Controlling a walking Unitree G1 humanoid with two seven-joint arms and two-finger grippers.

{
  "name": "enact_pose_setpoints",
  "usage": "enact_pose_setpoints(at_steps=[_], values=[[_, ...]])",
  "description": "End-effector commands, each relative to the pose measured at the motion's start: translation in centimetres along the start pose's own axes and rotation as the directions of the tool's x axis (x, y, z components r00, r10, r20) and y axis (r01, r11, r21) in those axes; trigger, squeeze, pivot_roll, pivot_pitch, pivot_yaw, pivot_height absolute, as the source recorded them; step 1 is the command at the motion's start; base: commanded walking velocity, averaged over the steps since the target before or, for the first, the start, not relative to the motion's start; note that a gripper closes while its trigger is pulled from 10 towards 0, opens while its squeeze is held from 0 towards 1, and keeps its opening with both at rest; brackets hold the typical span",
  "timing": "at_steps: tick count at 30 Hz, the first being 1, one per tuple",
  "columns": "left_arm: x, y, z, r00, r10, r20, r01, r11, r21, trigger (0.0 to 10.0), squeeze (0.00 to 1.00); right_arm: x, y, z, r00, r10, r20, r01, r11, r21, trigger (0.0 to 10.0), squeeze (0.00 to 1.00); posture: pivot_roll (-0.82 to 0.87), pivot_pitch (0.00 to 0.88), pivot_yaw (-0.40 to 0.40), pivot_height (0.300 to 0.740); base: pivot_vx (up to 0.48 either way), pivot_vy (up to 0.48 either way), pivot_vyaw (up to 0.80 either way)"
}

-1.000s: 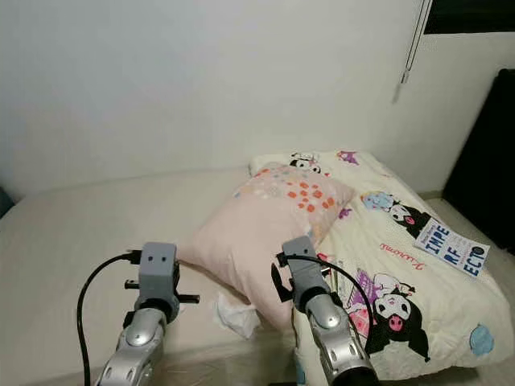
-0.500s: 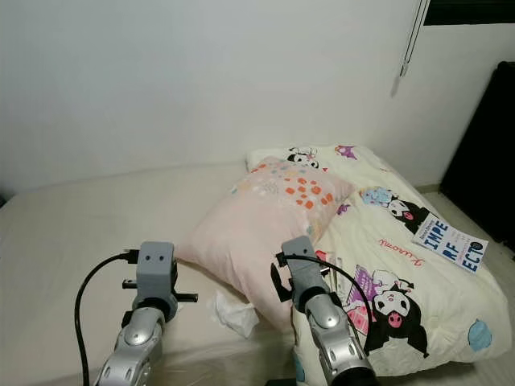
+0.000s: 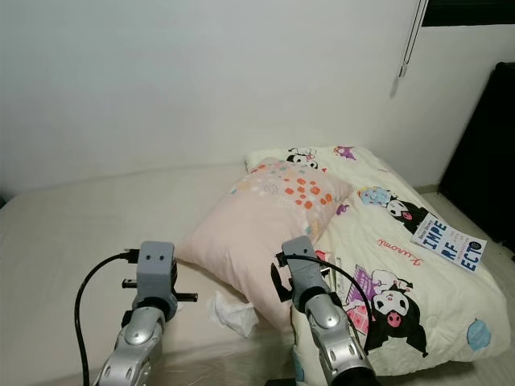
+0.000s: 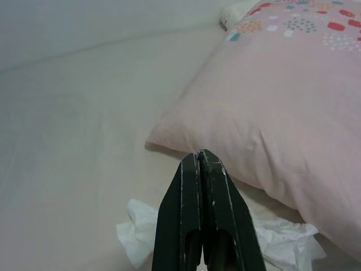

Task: Clean up the room

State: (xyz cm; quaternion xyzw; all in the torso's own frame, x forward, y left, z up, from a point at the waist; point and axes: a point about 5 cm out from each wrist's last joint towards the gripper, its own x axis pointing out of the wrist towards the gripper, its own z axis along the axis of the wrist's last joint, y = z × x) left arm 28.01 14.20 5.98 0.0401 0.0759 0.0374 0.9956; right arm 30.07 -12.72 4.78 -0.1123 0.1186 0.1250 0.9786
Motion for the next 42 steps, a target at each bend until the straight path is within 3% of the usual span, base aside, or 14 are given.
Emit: enact_pose_setpoints(at_steps=[1, 6, 18, 42], values=[[0.10, 0.12, -0.26, 1.000, 0.001, -0.010, -0.001, 1.000, 0.023, 10.0, 0.00, 0.10, -0.06, 0.02, 1.000, -0.003, -0.001, 0.003, 1.000, 0.010, 10.0, 0.00, -0.03, 0.000, -0.040, 0.740, 0.000, -0.472, 0.00], [0.07, 0.18, -0.34, 1.000, 0.007, -0.013, -0.006, 1.000, 0.011, 10.0, 0.00, 0.10, -0.06, -0.03, 1.000, -0.004, -0.004, 0.004, 1.000, 0.010, 10.0, 0.00, -0.03, 0.000, -0.040, 0.740, 0.000, -0.469, 0.00], [0.18, 0.54, -0.86, 0.998, 0.020, -0.051, -0.021, 1.000, -0.016, 10.0, 0.00, 0.09, -0.13, -0.07, 1.000, -0.006, -0.007, 0.006, 1.000, 0.009, 10.0, 0.00, -0.04, 0.000, -0.034, 0.740, 0.000, 0.000, 0.00], [0.25, 0.62, -0.74, 0.999, 0.023, -0.038, -0.023, 1.000, -0.017, 10.0, 0.00, 0.02, -0.10, -0.16, 1.000, -0.003, -0.005, 0.003, 1.000, 0.009, 10.0, 0.00, -0.03, 0.000, -0.038, 0.740, 0.000, 0.479, 0.00]])
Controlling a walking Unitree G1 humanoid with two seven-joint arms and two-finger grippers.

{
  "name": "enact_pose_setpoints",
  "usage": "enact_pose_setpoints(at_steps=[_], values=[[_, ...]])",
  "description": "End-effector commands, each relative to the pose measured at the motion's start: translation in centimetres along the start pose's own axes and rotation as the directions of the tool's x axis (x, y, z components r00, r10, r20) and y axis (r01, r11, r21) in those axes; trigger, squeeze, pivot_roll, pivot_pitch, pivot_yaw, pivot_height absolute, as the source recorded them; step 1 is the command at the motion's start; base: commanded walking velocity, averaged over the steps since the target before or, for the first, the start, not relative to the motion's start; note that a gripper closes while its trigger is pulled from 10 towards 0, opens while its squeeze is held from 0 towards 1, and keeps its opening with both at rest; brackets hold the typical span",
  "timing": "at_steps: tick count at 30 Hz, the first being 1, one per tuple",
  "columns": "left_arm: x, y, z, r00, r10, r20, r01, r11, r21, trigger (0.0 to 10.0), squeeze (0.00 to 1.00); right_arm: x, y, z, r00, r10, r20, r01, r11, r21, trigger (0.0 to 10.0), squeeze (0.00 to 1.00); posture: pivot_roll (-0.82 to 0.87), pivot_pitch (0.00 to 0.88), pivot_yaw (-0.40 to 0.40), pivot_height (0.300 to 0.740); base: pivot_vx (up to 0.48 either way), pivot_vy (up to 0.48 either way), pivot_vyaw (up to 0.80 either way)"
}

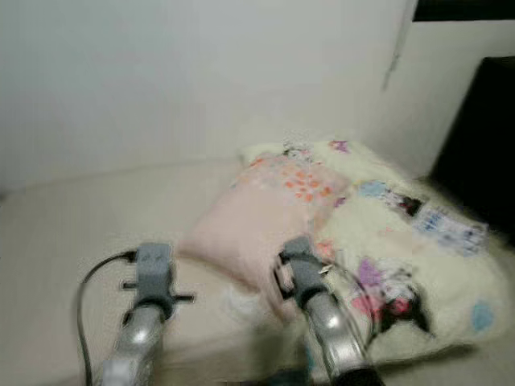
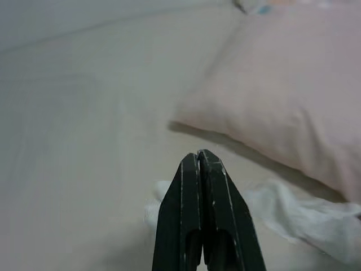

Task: Clean up the room

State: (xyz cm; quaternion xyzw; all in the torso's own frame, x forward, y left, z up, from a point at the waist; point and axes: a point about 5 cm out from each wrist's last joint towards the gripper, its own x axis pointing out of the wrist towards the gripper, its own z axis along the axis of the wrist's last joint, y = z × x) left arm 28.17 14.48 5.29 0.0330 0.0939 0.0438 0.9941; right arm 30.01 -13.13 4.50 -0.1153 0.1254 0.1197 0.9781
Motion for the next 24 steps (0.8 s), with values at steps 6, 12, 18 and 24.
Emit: enact_pose_setpoints(at_steps=[6, 12, 18, 24], values=[[-0.07, 0.53, -0.09, 1.000, 0.028, -0.001, -0.028, 1.000, -0.004, 10.0, 0.00, 0.11, 0.21, 0.29, 1.000, 0.008, 0.014, -0.008, 1.000, 0.010, 10.0, 0.00, -0.04, 0.000, -0.039, 0.740, 0.000, 0.400, 0.00], [-0.08, 0.53, 0.01, 0.999, 0.037, -0.003, -0.037, 0.999, -0.002, 10.0, 0.00, 0.12, 0.25, 0.32, 1.000, 0.009, 0.016, -0.009, 1.000, 0.010, 10.0, 0.00, -0.03, 0.000, -0.038, 0.740, 0.000, -0.240, 0.00], [-0.24, 0.24, 0.14, 0.999, 0.039, 0.002, -0.039, 0.999, -0.007, 10.0, 0.00, 0.14, 0.35, 0.37, 1.000, 0.011, 0.021, -0.011, 1.000, 0.012, 10.0, 0.00, -0.03, 0.000, -0.038, 0.740, 0.000, -0.480, 0.00], [-0.43, -0.08, 0.20, 1.000, 0.030, 0.005, -0.030, 0.999, -0.015, 10.0, 0.00, 0.14, 0.30, 0.33, 1.000, 0.010, 0.019, -0.010, 1.000, 0.015, 10.0, 0.00, -0.03, 0.000, -0.038, 0.740, 0.000, -0.400, 0.00]])
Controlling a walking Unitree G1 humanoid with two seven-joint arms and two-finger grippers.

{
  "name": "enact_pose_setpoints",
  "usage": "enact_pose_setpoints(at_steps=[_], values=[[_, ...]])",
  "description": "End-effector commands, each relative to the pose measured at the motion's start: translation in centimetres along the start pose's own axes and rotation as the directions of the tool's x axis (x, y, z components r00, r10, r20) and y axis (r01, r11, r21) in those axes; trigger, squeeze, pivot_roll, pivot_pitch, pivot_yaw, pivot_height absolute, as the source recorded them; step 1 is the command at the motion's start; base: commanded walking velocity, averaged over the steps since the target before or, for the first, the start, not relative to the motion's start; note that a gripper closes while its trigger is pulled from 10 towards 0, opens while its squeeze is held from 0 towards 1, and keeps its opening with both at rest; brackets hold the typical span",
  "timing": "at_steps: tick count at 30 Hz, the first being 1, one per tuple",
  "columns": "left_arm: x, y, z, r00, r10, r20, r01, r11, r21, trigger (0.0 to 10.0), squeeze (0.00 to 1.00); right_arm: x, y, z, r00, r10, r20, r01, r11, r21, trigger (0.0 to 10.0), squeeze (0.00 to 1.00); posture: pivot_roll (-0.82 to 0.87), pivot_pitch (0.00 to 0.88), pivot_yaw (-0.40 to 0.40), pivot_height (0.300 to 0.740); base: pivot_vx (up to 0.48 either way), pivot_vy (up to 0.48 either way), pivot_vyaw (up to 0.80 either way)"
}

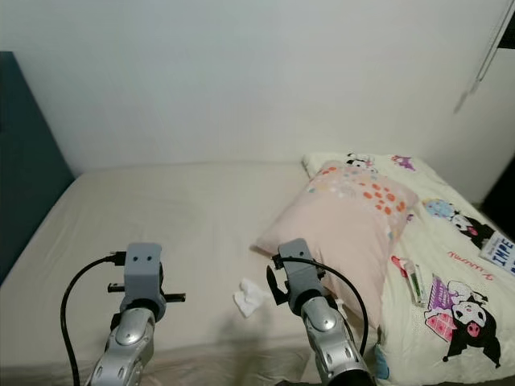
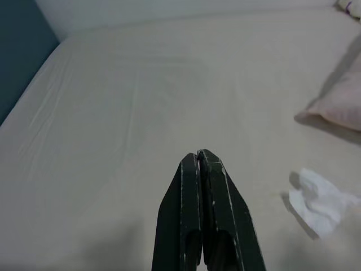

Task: Clean up the room

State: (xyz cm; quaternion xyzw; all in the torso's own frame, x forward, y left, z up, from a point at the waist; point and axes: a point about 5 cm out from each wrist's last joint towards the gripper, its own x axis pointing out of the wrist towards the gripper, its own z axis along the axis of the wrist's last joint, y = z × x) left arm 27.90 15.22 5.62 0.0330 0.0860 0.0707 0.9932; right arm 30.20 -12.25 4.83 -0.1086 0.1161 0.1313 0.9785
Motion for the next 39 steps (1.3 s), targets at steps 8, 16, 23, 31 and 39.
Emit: enact_pose_setpoints(at_steps=[8, 16, 23, 31, 39], values=[[-0.27, -1.04, -0.11, 0.999, -0.033, -0.013, 0.033, 0.999, -0.007, 10.0, 0.00, -0.19, -0.45, -0.31, 1.000, -0.014, -0.007, 0.014, 1.000, 0.003, 10.0, 0.00, -0.03, 0.000, -0.036, 0.740, 0.000, 0.000, 0.00], [-0.25, -1.04, -0.12, 0.999, -0.034, -0.016, 0.034, 0.999, 0.011, 10.0, 0.00, -0.18, -0.45, -0.31, 1.000, -0.011, -0.011, 0.011, 1.000, -0.018, 10.0, 0.00, -0.03, 0.000, -0.032, 0.740, 0.000, 0.000, 0.60], [-0.19, -1.07, -0.28, 0.999, -0.026, -0.035, 0.026, 1.000, 0.014, 10.0, 0.00, -0.22, -0.57, -0.34, 1.000, -0.016, -0.013, 0.016, 1.000, -0.016, 10.0, 0.00, -0.03, 0.000, -0.032, 0.740, 0.000, 0.000, 0.80], [-0.10, -1.07, -0.17, 0.999, -0.022, -0.033, 0.023, 1.000, 0.019, 10.0, 0.00, -0.18, -0.85, -0.23, 1.000, -0.029, -0.010, 0.028, 1.000, -0.012, 10.0, 0.00, -0.03, 0.000, -0.031, 0.740, 0.000, 0.000, 0.80], [-0.08, -1.31, -0.23, 0.998, -0.051, -0.029, 0.052, 0.998, 0.033, 10.0, 0.00, -0.19, -1.09, -0.21, 0.999, -0.039, -0.008, 0.039, 0.999, -0.009, 10.0, 0.00, -0.03, 0.000, -0.028, 0.740, 0.000, 0.000, 0.80]])
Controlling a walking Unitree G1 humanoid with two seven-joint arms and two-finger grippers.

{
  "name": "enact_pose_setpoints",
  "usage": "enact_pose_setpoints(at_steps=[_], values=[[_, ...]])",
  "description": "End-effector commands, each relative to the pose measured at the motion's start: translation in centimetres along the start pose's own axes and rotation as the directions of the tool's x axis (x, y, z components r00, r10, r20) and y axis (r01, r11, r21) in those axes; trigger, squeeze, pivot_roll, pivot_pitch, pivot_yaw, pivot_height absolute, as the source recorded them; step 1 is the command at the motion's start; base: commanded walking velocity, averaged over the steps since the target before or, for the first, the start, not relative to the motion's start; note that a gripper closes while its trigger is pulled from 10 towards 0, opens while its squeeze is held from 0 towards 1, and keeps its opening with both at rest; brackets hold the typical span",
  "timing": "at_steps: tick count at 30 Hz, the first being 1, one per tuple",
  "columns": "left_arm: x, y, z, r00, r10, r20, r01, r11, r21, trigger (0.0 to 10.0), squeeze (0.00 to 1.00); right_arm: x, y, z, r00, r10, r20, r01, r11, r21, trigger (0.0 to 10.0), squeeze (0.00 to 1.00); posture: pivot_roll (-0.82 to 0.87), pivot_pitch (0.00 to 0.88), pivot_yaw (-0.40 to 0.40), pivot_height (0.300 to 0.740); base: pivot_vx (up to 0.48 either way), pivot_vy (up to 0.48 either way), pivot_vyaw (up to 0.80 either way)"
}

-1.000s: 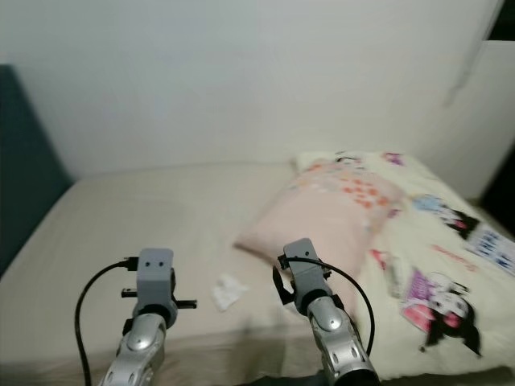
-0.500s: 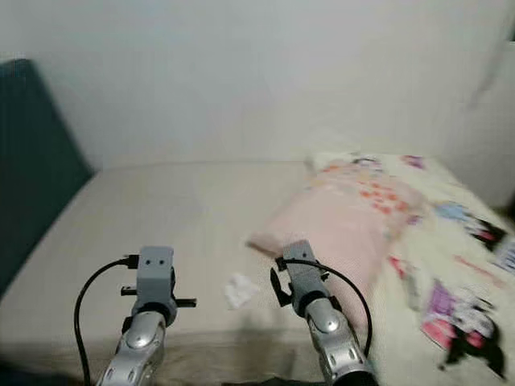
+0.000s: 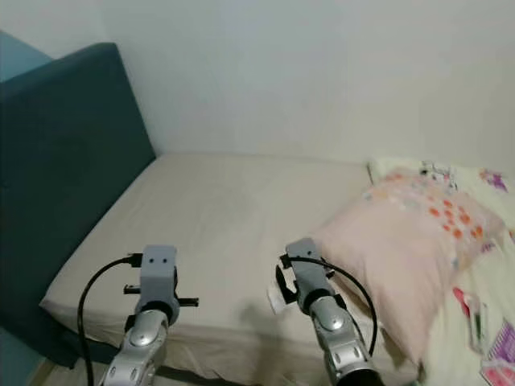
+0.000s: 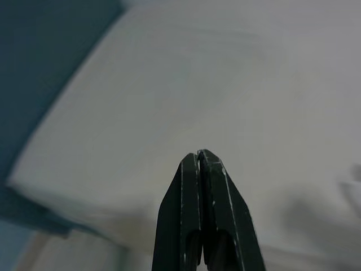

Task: Clean up the room

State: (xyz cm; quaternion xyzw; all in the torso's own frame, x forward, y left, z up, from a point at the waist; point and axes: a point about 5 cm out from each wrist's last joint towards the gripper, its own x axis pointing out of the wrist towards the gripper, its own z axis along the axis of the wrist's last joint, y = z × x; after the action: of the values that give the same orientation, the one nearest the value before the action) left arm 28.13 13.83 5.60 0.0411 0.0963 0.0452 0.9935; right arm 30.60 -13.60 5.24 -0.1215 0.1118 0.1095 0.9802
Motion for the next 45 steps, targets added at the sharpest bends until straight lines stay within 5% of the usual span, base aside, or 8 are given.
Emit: enact_pose_setpoints(at_steps=[1, 20, 45], values=[[-0.1, 0.0, -0.3, 1.000, -0.005, -0.008, 0.005, 1.000, 0.011, 10.0, 0.00, -0.2, 0.3, -0.3, 1.000, 0.004, -0.005, -0.004, 1.000, 0.017, 10.0, 0.00, -0.03, 0.000, -0.028, 0.740, 0.000, 0.000, 0.00], [-0.3, -0.8, 0.4, 0.995, -0.100, 0.020, 0.100, 0.995, -0.010, 10.0, 0.00, -0.2, 0.1, -0.5, 0.999, -0.028, -0.016, 0.029, 0.999, 0.045, 10.0, 0.00, -0.03, 0.000, -0.017, 0.740, 0.000, 0.000, 0.00], [-0.4, -1.3, 0.6, 0.991, -0.131, 0.037, 0.131, 0.991, -0.002, 10.0, 0.00, -0.3, 0.1, -0.7, 0.999, -0.028, -0.023, 0.029, 0.999, 0.039, 10.0, 0.00, -0.04, 0.000, -0.022, 0.740, 0.220, 0.000, 0.00]])
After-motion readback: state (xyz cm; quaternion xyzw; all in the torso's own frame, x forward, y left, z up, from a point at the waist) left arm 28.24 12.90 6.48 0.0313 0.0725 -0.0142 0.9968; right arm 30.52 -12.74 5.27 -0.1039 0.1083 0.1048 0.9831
